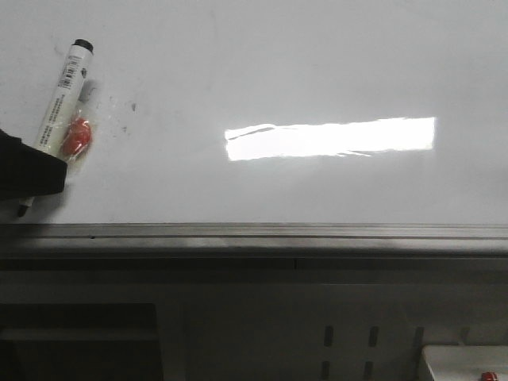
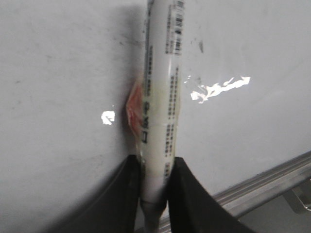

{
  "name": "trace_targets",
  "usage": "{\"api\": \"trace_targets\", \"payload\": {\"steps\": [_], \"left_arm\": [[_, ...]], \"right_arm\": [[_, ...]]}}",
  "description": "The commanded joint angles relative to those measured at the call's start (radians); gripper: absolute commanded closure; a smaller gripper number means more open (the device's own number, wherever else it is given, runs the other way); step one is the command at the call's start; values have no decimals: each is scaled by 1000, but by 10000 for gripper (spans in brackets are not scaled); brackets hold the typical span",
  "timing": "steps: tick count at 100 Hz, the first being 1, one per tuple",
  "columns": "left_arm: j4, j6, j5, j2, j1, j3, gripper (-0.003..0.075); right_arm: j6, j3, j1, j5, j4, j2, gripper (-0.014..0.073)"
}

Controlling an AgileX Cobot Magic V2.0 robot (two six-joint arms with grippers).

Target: Write number 4 on whiteboard

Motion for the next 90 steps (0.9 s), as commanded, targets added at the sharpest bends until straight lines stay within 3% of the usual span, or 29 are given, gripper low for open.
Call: {"api": "trace_targets", "payload": {"steps": [1, 39, 44, 56, 63, 90], "left_arm": [[24, -8, -15, -21, -1, -22, 741], [609, -8, -68, -212, -3, -26, 740], [670, -8, -103, -220, -3, -18, 740], [799, -8, -236, -225, -3, 3, 740], [887, -8, -298, -212, -3, 17, 741], [920, -8, -340, -158, -3, 25, 741]], "right_arm": [[-12, -69, 79, -56, 4, 36, 658], [-57, -327, 587, -80, 5, 335, 637], [-91, -376, 643, -82, 5, 377, 576], [-108, -478, 757, -103, 5, 481, 281], [-111, -537, 798, -97, 5, 530, 177], [-153, -666, 899, -51, 2, 666, 232]]}}
